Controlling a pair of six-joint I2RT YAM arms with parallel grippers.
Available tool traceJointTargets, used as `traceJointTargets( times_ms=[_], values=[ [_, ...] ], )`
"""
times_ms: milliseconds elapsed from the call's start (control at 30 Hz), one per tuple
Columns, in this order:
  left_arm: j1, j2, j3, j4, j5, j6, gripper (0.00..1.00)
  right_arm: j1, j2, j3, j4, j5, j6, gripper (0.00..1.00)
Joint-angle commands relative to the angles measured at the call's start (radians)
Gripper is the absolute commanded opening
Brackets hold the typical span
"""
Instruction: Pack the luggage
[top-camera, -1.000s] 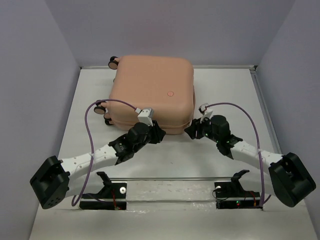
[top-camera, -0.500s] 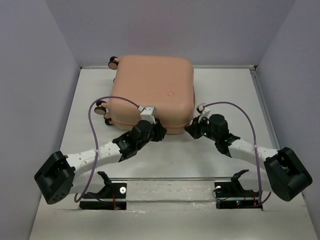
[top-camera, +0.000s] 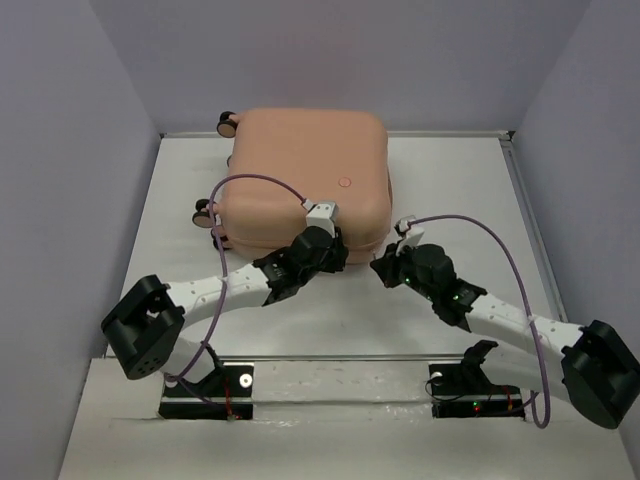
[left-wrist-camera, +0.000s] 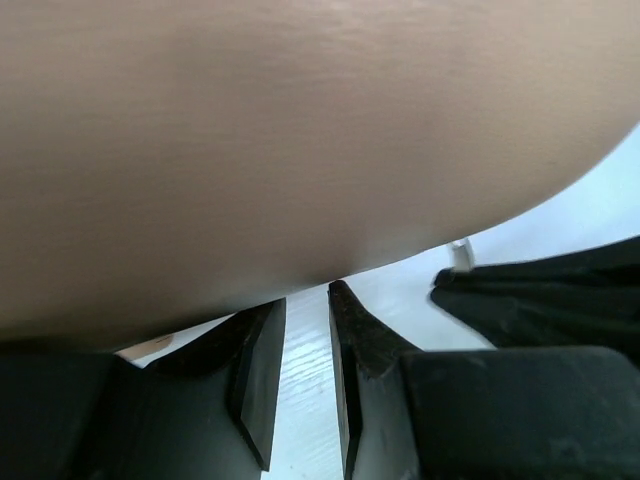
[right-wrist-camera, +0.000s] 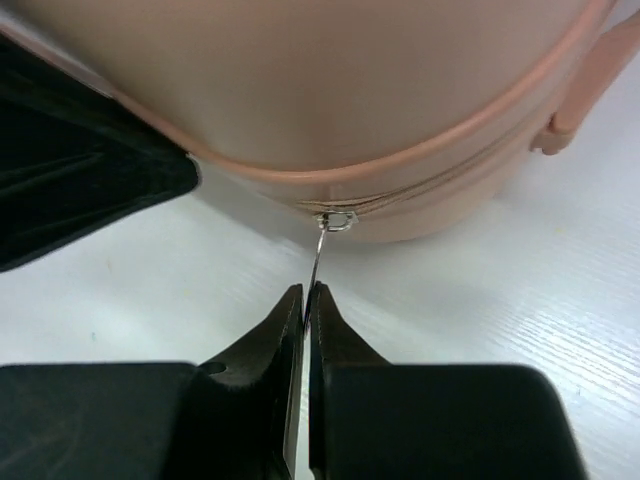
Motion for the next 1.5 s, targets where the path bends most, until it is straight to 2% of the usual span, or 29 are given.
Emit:
traceJointTargets(
  times_ms=[0, 100, 233, 300, 400, 433, 500, 533, 600, 633, 733, 767, 800, 833, 867, 967, 1067, 1200, 1467],
  values=[
    [0.027, 0.095, 0.134, 0.173, -0.009, 0.025, 0.34, 0.272, 0.133, 0.172, -0.032, -0.011, 0.058, 0.07],
    [0.042, 0.119, 0.153, 0.175, 0.031, 0.017, 0.34, 0.335, 0.265, 0.256, -0.006, 0.13, 0.104, 0.07],
    [0.058, 0.099, 0.15, 0.152, 0.063, 0.022, 0.33, 0.335, 0.293, 0.267, 0.061, 0.239, 0.13, 0.07],
    [0.072, 0.038, 0.127, 0.099, 0.076, 0.023, 0.37, 0.335, 0.29, 0.241, 0.078, 0.285, 0.138, 0.07],
    [0.098, -0.109, 0.099, -0.003, 0.083, 0.009, 0.61, 0.335, 0.286, 0.22, 0.084, 0.284, 0.144, 0.07],
    [0.14, -0.153, 0.073, -0.07, 0.101, 0.003, 0.76, 0.335, 0.289, 0.217, 0.087, 0.28, 0.142, 0.07],
    [0.199, -0.3, 0.058, -0.153, 0.16, -0.012, 0.86, 0.324, 0.295, 0.209, 0.09, 0.273, 0.145, 0.07],
    [0.284, -0.345, 0.052, -0.235, 0.183, -0.014, 0.89, 0.324, 0.299, 0.208, 0.092, 0.27, 0.147, 0.07],
    [0.378, -0.471, 0.054, -0.322, 0.223, -0.005, 0.94, 0.306, 0.306, 0.2, 0.101, 0.262, 0.148, 0.07],
    [0.471, -0.502, 0.07, -0.397, 0.226, 0.011, 0.98, 0.306, 0.309, 0.198, 0.106, 0.259, 0.147, 0.07],
    [0.626, -0.545, 0.107, -0.486, 0.291, 0.058, 0.99, 0.281, 0.31, 0.191, 0.107, 0.241, 0.141, 0.07],
    [0.738, -0.527, 0.114, -0.491, 0.353, 0.063, 0.99, 0.272, 0.304, 0.186, 0.106, 0.236, 0.138, 0.07],
    [0.794, -0.516, 0.117, -0.489, 0.375, 0.063, 0.99, 0.272, 0.3, 0.181, 0.107, 0.233, 0.136, 0.07],
    [0.849, -0.507, 0.104, -0.454, 0.398, 0.055, 0.99, 0.26, 0.292, 0.172, 0.107, 0.23, 0.135, 0.07],
    [0.959, -0.49, 0.096, -0.431, 0.419, 0.025, 0.99, 0.26, 0.286, 0.168, 0.109, 0.228, 0.136, 0.07],
    [1.099, -0.449, 0.048, -0.312, 0.531, -0.075, 0.99, 0.249, 0.269, 0.16, 0.11, 0.201, 0.125, 0.07],
    [1.145, -0.368, 0.032, -0.217, 0.598, -0.158, 0.99, 0.249, 0.266, 0.157, 0.11, 0.195, 0.121, 0.07],
    [1.153, -0.271, 0.035, -0.131, 0.651, -0.23, 0.99, 0.249, 0.266, 0.155, 0.116, 0.178, 0.112, 0.07],
    [1.155, -0.136, 0.058, 0.015, 0.669, -0.331, 0.99, 0.249, 0.269, 0.143, 0.139, 0.149, 0.107, 0.07]
  ],
)
